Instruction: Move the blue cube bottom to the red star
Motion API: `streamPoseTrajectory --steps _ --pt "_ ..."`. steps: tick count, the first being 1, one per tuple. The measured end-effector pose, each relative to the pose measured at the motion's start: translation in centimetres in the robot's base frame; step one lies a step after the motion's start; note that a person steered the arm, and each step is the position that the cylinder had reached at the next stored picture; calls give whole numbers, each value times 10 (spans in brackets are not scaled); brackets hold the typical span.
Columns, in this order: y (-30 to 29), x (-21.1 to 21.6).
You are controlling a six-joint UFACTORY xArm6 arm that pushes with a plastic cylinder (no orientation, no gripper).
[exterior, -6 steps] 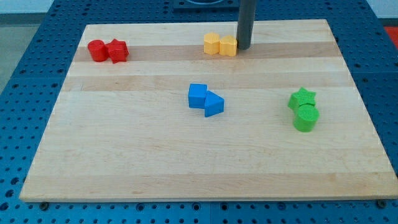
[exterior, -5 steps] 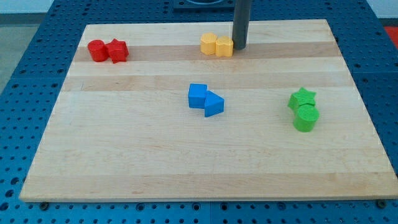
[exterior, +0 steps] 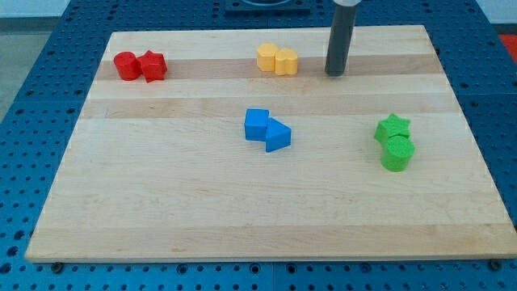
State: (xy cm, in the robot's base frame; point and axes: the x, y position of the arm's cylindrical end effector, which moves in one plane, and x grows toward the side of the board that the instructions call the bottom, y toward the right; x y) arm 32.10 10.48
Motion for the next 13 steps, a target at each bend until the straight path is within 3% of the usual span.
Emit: streamPoseTrajectory --steps 1,4,5,6,9,10,11,13 --pt "-23 47" --pt "-47 81" --pt "-97 97" --pt "-109 100" --pt "-260 64" --pt "-256 59" --pt "-184 51" --pt "-106 70"
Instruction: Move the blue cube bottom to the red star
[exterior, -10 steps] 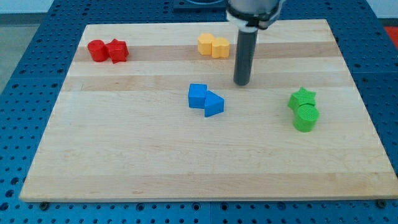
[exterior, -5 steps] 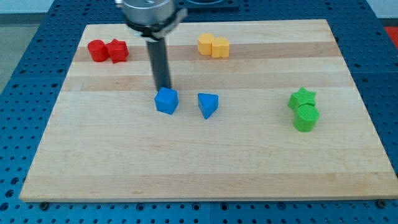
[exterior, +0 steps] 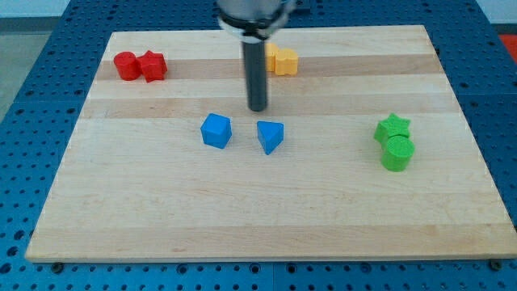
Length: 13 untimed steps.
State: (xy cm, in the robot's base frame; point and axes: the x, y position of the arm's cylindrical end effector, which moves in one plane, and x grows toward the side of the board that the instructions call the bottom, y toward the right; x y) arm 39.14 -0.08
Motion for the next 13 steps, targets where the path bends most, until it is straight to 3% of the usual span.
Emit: streamPoseTrajectory --steps 5,6,9,12,13 --pt "-31 55" --pt "-32 55" --pt "-118 27" --pt "-81 41" --pt "-109 44"
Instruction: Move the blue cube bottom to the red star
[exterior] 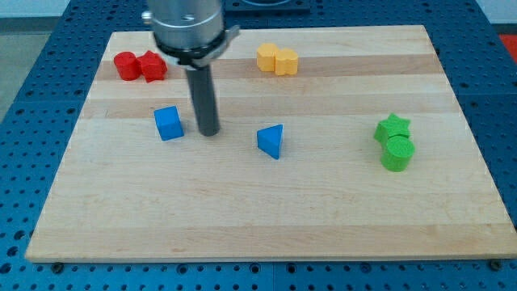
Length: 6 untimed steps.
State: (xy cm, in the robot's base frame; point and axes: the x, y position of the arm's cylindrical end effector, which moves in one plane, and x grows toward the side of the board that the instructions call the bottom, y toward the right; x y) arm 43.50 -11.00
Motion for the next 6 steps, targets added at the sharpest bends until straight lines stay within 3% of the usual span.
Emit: streamPoseTrajectory --steps 2,4,5,6 --pt "-14 5" --pt "-52 -30" --pt "-52 -30" --pt "-15 -2"
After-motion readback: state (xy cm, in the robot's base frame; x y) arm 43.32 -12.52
